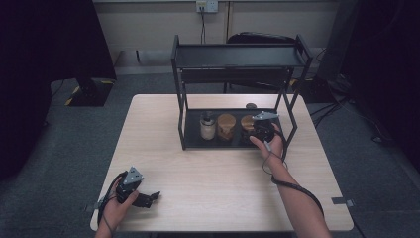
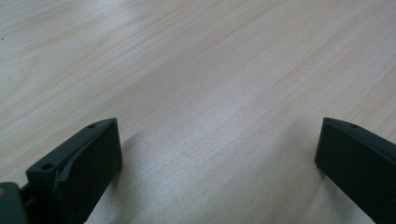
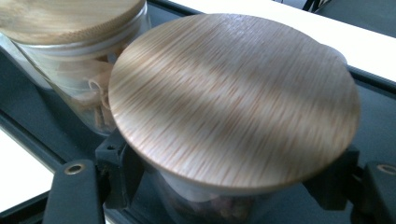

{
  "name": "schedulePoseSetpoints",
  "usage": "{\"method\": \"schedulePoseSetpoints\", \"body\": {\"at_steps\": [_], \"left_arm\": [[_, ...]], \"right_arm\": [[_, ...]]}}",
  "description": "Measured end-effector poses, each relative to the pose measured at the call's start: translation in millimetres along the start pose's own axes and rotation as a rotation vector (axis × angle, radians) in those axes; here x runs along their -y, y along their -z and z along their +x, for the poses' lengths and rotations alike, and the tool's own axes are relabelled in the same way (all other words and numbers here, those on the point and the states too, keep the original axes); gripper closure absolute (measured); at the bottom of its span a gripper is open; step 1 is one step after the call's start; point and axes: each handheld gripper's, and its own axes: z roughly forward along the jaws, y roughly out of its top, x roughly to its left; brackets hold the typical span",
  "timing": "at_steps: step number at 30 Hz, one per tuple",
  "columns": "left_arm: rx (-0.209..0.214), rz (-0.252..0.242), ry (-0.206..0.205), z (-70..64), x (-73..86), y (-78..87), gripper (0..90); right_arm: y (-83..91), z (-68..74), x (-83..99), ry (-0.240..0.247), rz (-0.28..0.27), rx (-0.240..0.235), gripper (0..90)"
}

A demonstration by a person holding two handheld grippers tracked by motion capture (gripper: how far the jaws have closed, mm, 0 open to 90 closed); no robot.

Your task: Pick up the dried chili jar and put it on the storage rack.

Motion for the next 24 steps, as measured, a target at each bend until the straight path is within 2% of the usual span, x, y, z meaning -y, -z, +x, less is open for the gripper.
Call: {"method": "schedulePoseSetpoints", "body": {"at_steps": [24], "left_arm": [[0.001, 0.000, -0.001, -0.1, 0.0, 0.0, 0.1]], "right_arm": [[-8.0, 3.5, -3.8, -0.022, 0.009, 0.008, 23.6]]}}
